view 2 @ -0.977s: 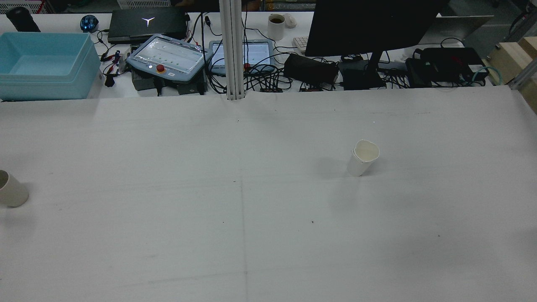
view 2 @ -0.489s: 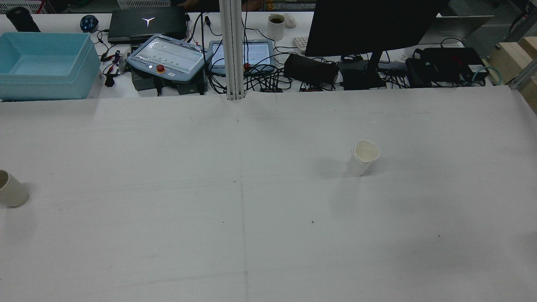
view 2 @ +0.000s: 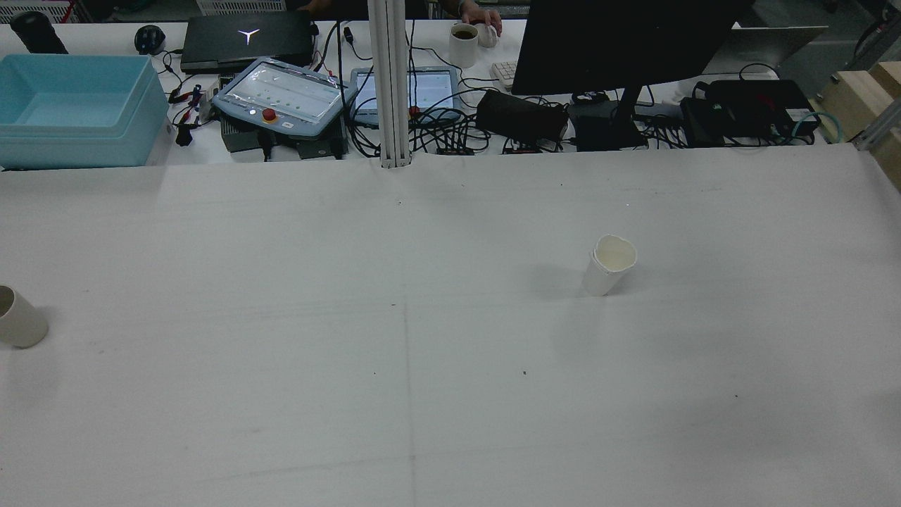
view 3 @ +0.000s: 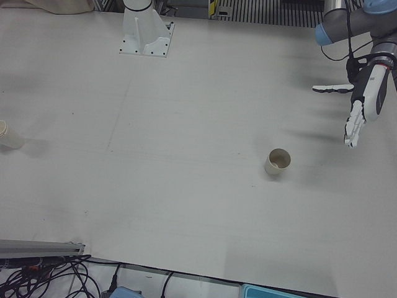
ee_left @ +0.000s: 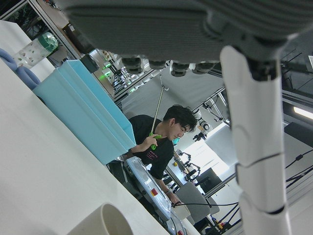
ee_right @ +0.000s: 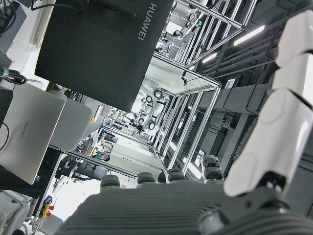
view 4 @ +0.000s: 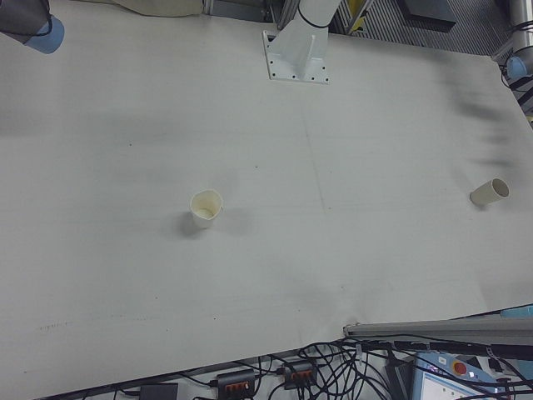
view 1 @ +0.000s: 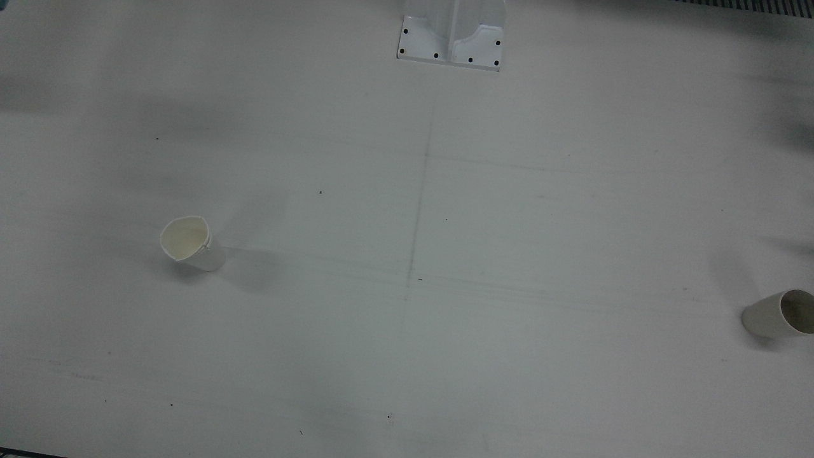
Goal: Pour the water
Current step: 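Reach the left hand toward the beige cup at the table edge, then close the left hand fingers around the beige cup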
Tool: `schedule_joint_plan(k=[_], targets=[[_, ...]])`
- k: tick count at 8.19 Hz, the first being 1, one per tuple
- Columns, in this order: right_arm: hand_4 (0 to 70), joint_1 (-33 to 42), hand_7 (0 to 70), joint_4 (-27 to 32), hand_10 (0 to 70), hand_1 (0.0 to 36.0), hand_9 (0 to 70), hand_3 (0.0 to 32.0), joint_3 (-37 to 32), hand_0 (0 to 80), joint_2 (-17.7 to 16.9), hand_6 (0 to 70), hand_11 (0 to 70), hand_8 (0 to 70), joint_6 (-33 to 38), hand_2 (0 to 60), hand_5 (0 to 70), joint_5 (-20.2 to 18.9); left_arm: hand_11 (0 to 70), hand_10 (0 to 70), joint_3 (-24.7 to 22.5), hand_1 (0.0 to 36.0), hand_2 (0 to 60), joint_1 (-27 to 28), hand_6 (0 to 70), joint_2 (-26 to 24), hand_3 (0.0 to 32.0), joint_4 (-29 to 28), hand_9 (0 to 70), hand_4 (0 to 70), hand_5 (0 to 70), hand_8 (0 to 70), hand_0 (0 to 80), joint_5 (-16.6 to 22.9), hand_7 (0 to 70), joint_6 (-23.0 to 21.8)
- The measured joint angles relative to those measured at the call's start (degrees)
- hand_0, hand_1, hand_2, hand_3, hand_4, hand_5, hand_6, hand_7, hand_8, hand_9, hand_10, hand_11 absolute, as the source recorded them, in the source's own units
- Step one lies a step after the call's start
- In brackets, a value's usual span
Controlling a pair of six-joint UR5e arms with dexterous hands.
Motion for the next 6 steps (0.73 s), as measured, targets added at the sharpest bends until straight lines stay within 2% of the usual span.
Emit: schedule_joint_plan(k=[1,2,3,4,5,6], targets=[[1.9,-0.25,5.4,-0.09,0.0,13.3,0.0,12.0,0.00,46.6,0.00,0.0,0.0,0.0,-0.04,11.2,10.9,-0.03,7.2,2.8,4.84,24.9,0.0,1.52,0.0,-1.21,5.6,-3.53,0.0,1.7,0.0,0.0,64.0,-1.15,7.1,0.53],[2.0,-0.60,5.5,-0.14,0.0,13.1,0.0,12.2,-0.01,46.5,0.00,0.1,0.1,0.0,-0.08,11.2,11.0,-0.01,6.2,2.3,7.62,23.9,0.0,3.06,0.0,-2.10,6.0,-5.95,0.0,1.8,0.0,0.0,61.7,-2.49,7.0,0.06],[2.0,-0.90,4.9,-0.17,0.0,13.1,0.0,12.0,-0.05,46.5,-0.03,0.0,0.0,0.0,-0.18,11.2,10.5,-0.01,5.8,1.9,8.73,25.1,0.0,5.91,0.0,-3.07,6.2,-7.10,0.3,2.0,0.0,0.0,63.4,-5.16,7.2,-0.95],[2.5,-1.14,5.0,-0.18,0.0,13.0,0.0,11.0,-0.07,46.5,-0.05,0.2,0.2,0.0,-0.30,11.4,10.2,-0.03,6.6,2.2,9.43,27.7,0.0,11.85,0.0,-5.05,4.8,-7.57,1.3,4.0,0.0,0.0,73.8,-10.29,8.3,-2.59],[2.8,-1.20,5.4,-0.19,0.0,13.0,0.0,10.8,-0.13,46.5,-0.11,0.5,0.8,0.0,-0.27,11.4,10.5,-0.04,7.5,2.8,9.84,28.3,0.0,18.25,0.0,-6.88,3.6,-7.68,1.8,4.8,0.0,0.0,78.1,-15.95,8.4,-3.75],[2.7,-1.21,5.2,-0.19,0.0,13.1,0.0,11.0,-0.27,46.4,-0.25,0.6,1.2,0.0,-0.21,11.9,10.2,-0.05,7.6,3.0,10.03,26.9,0.0,22.76,0.0,-7.99,3.8,-6.94,1.7,4.4,0.0,0.0,70.4,-20.22,8.0,-5.29]])
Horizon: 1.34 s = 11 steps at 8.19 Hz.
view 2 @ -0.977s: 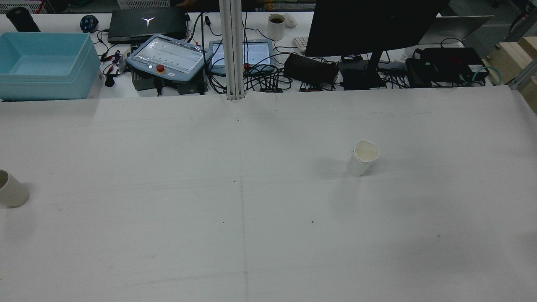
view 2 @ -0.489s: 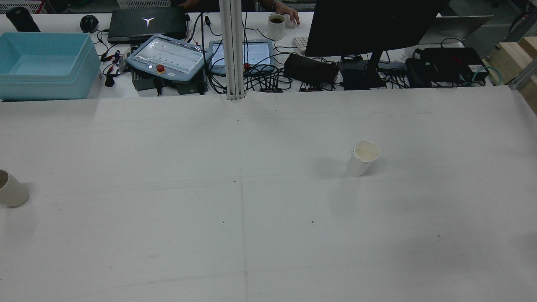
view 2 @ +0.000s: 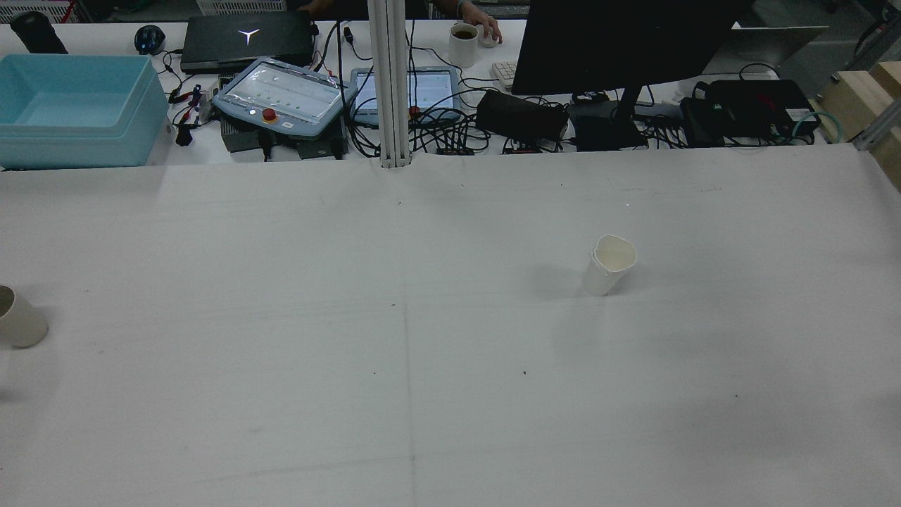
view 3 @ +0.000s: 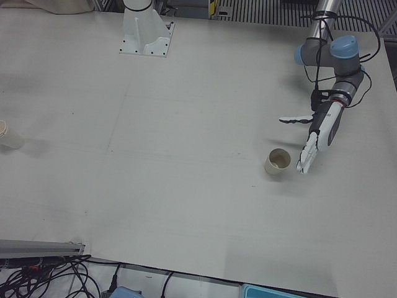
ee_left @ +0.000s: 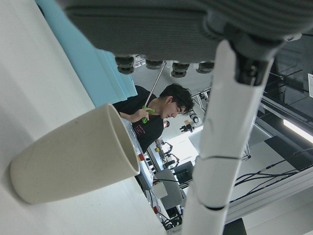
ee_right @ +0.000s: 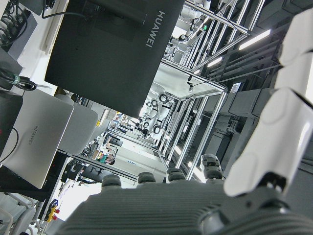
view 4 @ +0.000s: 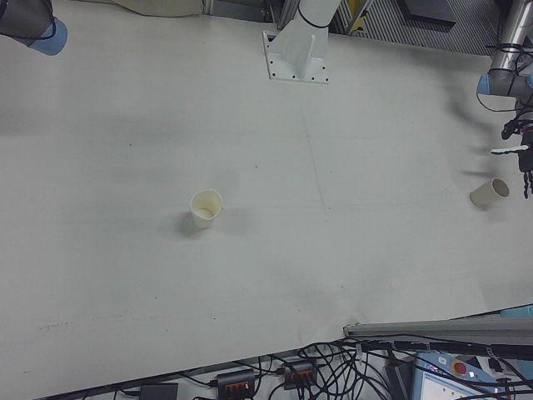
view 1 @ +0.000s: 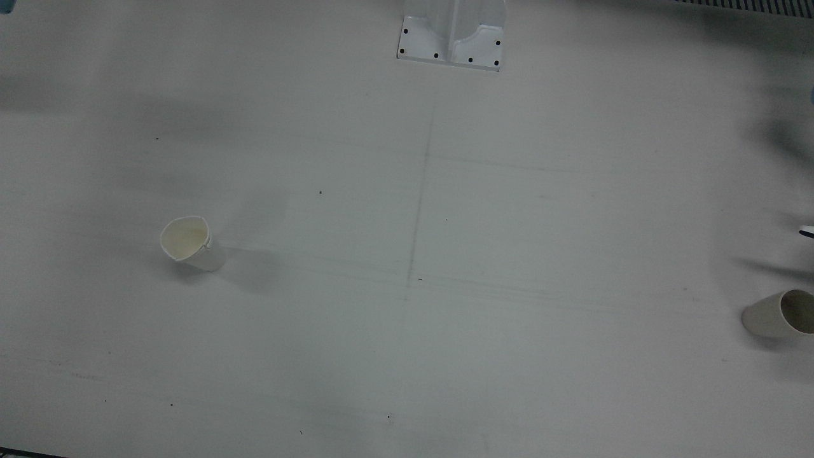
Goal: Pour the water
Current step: 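Close the left hand fingers around the beige cup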
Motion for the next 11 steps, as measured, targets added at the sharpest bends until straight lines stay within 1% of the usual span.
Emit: schedule_joint_plan(k=[1,2,3,4,5,6,7,8,10,11], targets=[[2.7,-0.16,5.4,0.05,0.0,13.0,0.0,10.8,-0.45,46.4,-0.10,0.7,1.4,0.0,-0.02,11.9,10.3,0.00,6.9,2.6,0.24,25.9,0.0,1.95,0.0,-0.49,4.0,1.77,1.2,3.9,0.0,0.0,65.4,-1.91,7.3,-2.69],[2.8,-0.51,5.6,0.15,0.1,13.1,0.0,10.6,-1.30,46.4,0.10,0.9,1.5,0.0,-0.07,12.0,10.4,0.03,6.6,2.4,0.45,25.6,0.0,2.88,0.0,-0.83,5.4,4.18,1.1,3.2,0.0,0.0,64.4,-2.78,7.4,-6.26],[2.9,-0.83,5.7,0.22,0.2,13.0,0.0,10.6,-2.17,46.3,0.75,0.9,1.7,0.0,-0.10,12.0,10.4,0.06,6.2,2.1,0.79,26.2,0.0,3.21,0.0,-2.02,5.2,6.86,0.9,3.0,0.0,0.0,67.7,-2.96,6.9,-8.66],[3.0,-1.01,5.8,0.27,0.2,13.0,0.0,10.2,-2.77,46.3,1.27,1.0,1.6,0.0,-0.11,12.0,10.2,0.08,6.7,2.0,2.55,30.9,0.0,3.27,0.0,-4.08,4.2,8.15,1.3,3.7,0.0,0.3,80.0,-2.96,7.0,-10.25],[3.4,-1.09,6.2,0.31,0.1,12.9,0.0,10.4,-3.11,46.4,1.58,1.1,1.5,0.0,-0.11,11.9,10.5,0.08,7.6,2.2,5.63,35.8,0.0,3.28,0.0,-6.65,3.2,8.37,1.8,3.6,0.0,0.9,80.0,-3.03,6.5,-12.30],[3.6,-1.16,6.4,0.34,0.0,12.8,0.0,9.8,-3.26,46.3,1.74,1.3,1.4,0.0,-0.12,11.9,10.9,0.08,7.6,2.1,7.66,36.0,0.0,3.25,0.0,-8.32,3.4,8.30,1.7,2.5,0.0,0.9,80.0,-3.18,5.6,-13.73],[3.7,-1.23,6.4,0.35,0.0,12.8,0.0,9.6,-3.30,46.4,1.79,1.3,1.2,0.0,-0.11,11.9,11.0,0.09,7.3,1.8,8.53,36.0,0.0,3.14,0.0,-8.78,3.8,7.82,1.6,2.8,0.0,0.9,80.0,-3.34,5.6,-14.18],[3.8,-1.27,6.6,0.29,0.0,12.8,0.0,9.6,-3.32,46.3,1.81,1.4,1.4,0.0,-0.12,12.0,11.0,0.09,6.4,1.4,8.97,36.0,0.0,3.04,0.0,-8.56,4.6,6.91,1.5,1.7,0.0,0.8,80.0,-3.45,5.2,-14.22],[3.4,-1.37,6.4,0.20,0.0,12.7,0.0,10.4,-3.34,46.2,1.81,1.1,1.2,0.0,-0.18,11.9,11.1,0.02,7.0,1.6,8.79,36.0,0.0,3.02,0.0,-8.16,4.0,5.29,2.0,2.2,0.0,1.1,80.0,-3.56,6.1,-14.04],[3.3,-1.43,6.4,0.18,0.0,12.7,0.0,10.2,-3.34,46.3,1.78,1.1,1.1,0.0,-0.19,12.0,11.0,0.01,7.4,1.9,8.65,36.0,0.0,3.09,0.0,-8.28,3.2,4.80,1.9,3.0,0.0,1.2,80.0,-4.18,6.2,-13.39]])
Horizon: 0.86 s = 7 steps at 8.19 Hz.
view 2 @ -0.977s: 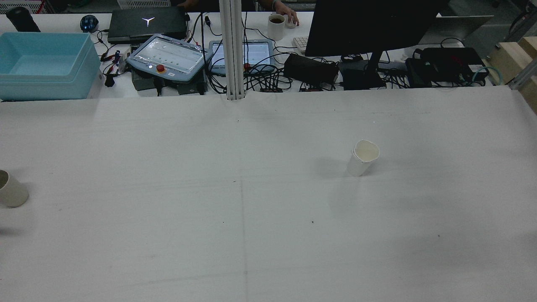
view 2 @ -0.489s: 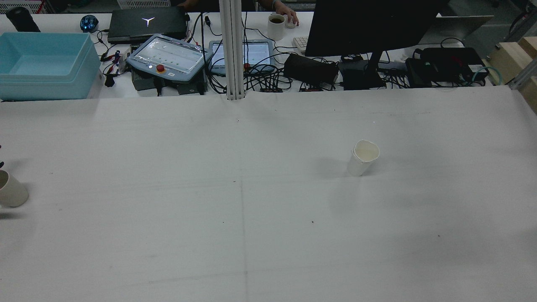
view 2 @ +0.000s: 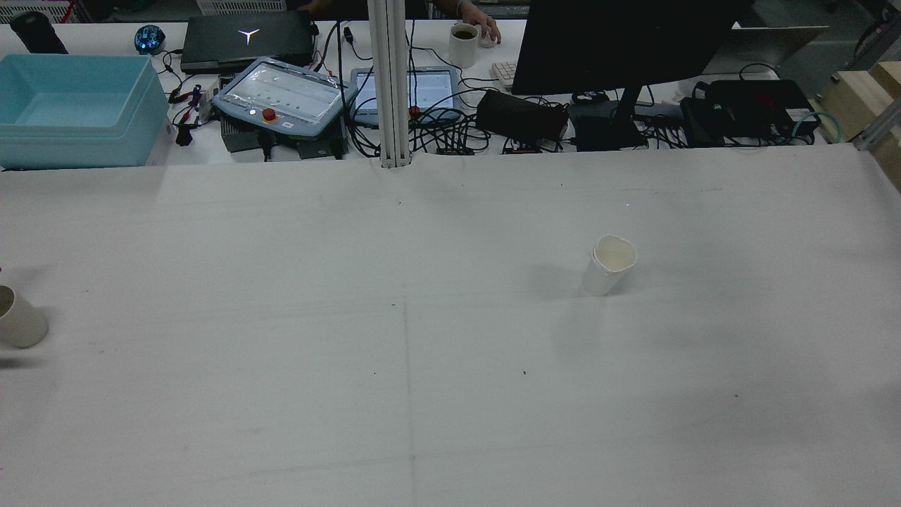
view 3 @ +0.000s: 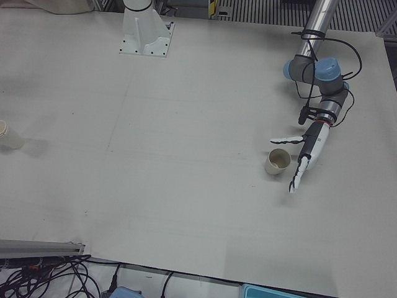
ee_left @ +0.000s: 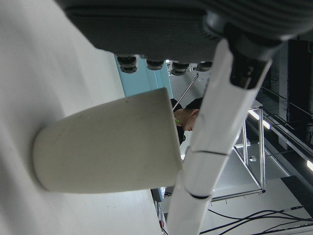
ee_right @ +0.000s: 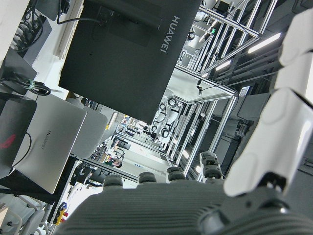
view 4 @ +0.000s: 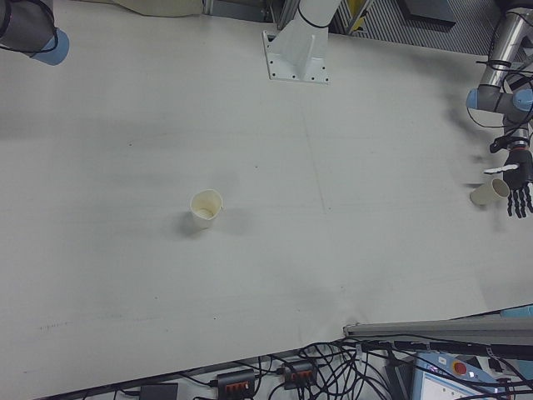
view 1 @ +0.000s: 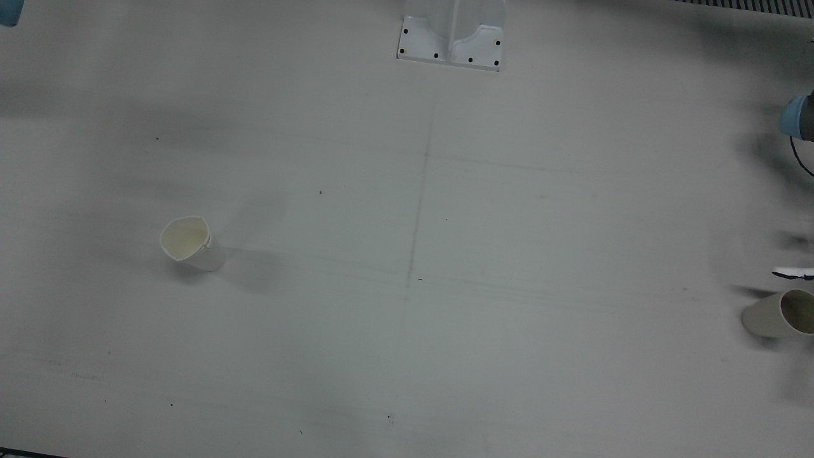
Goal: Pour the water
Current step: 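Close the left hand fingers around the beige cup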
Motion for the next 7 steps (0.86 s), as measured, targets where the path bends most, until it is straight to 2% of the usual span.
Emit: schedule_joint_plan(k=[2,5,7], targets=[[3.5,0.00,6.6,-0.01,0.0,12.6,0.0,10.4,-0.01,46.2,-0.02,1.2,1.2,0.0,-0.01,12.1,11.0,-0.01,6.8,1.6,0.05,36.0,0.0,0.14,0.0,-0.34,3.4,-0.65,1.9,2.1,0.0,1.1,80.0,-0.91,5.4,1.34],[3.7,-0.26,6.7,-0.01,0.3,12.6,0.0,10.4,-0.11,46.1,0.12,1.3,1.8,0.0,-0.11,12.4,11.2,-0.01,6.9,1.8,0.60,35.9,0.0,0.26,0.0,-0.34,2.0,-2.80,1.8,4.3,0.0,1.0,80.0,-1.12,6.3,4.59],[3.8,-0.46,7.0,-0.01,0.3,12.6,0.0,10.0,-0.22,46.1,0.37,1.4,1.8,0.0,-0.26,12.6,11.5,-0.01,7.5,2.3,0.76,34.5,0.0,0.37,0.0,-0.42,0.6,-4.28,1.6,5.1,0.0,0.9,80.0,-1.11,6.6,7.18]])
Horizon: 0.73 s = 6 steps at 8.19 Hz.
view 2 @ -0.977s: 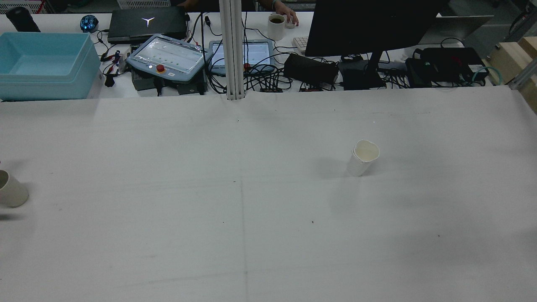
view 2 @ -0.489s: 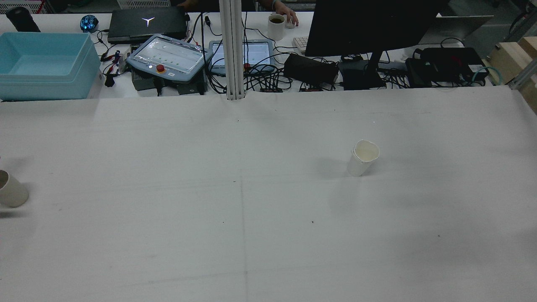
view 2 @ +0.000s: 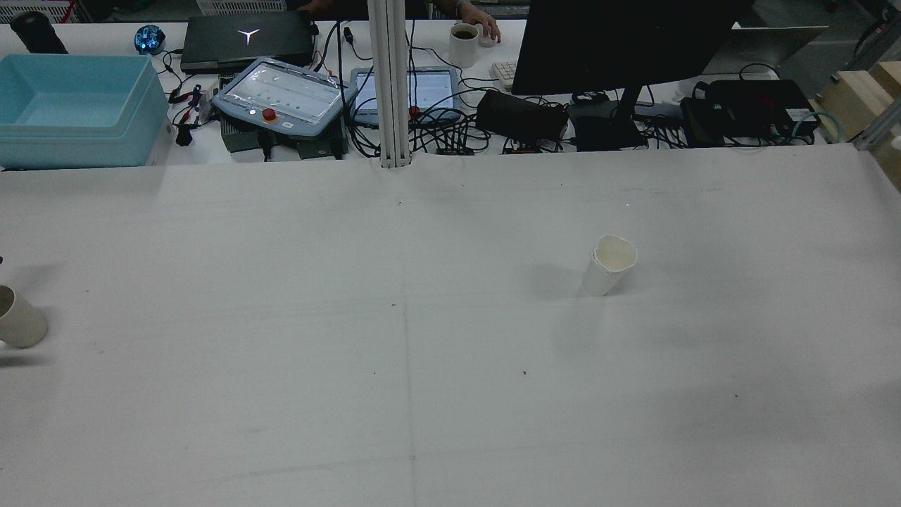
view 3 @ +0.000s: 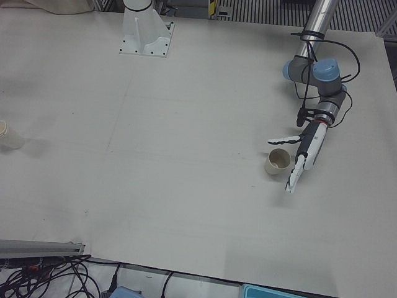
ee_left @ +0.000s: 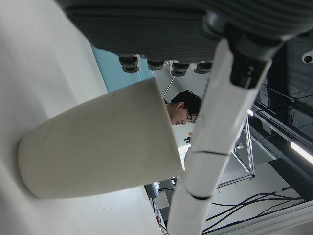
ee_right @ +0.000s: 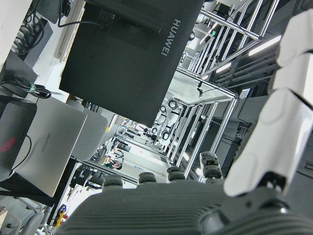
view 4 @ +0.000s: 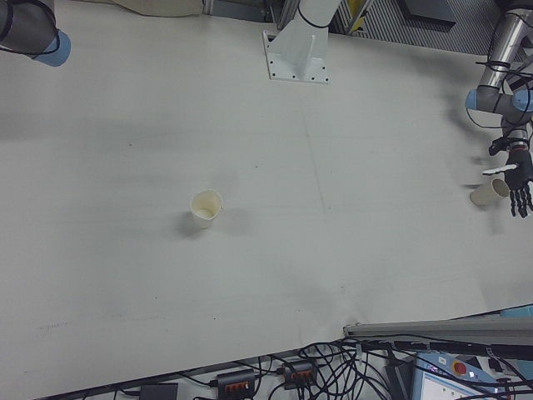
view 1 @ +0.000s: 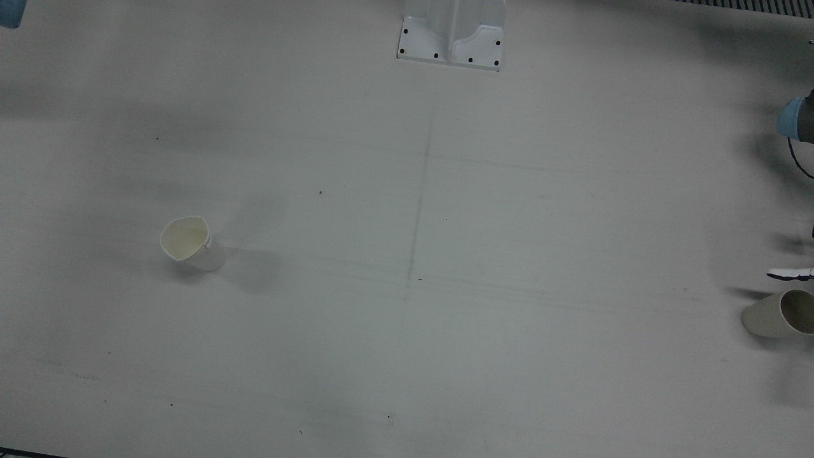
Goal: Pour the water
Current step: 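Close the left hand fingers around the beige cup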
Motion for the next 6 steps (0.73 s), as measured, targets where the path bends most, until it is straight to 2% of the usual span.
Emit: schedule_joint_plan(k=[1,3,6], targets=[[3.7,-0.08,7.0,0.00,0.4,12.7,0.0,10.2,-0.02,46.2,0.20,1.4,1.9,0.0,-0.12,12.6,11.6,0.00,7.3,2.3,0.46,33.7,0.0,0.14,0.0,-0.08,0.4,-0.22,1.5,6.1,0.0,0.7,80.0,0.00,7.0,0.61],[3.8,-0.18,6.8,0.00,0.3,12.5,0.0,10.0,-0.10,46.1,0.54,1.4,1.7,0.0,-0.36,12.6,11.5,0.00,7.5,2.3,3.86,35.9,0.0,0.42,0.0,-2.34,0.0,-0.39,2.1,7.8,0.0,1.2,80.0,0.33,7.8,0.58],[4.1,-0.22,6.9,0.00,0.3,12.5,0.0,9.8,-0.13,46.0,0.65,1.4,1.8,0.0,-0.38,13.0,11.9,0.00,8.9,3.2,5.48,36.0,0.0,0.51,0.0,-3.86,0.0,-0.82,2.9,9.8,0.0,1.5,80.0,0.58,9.4,0.24]])
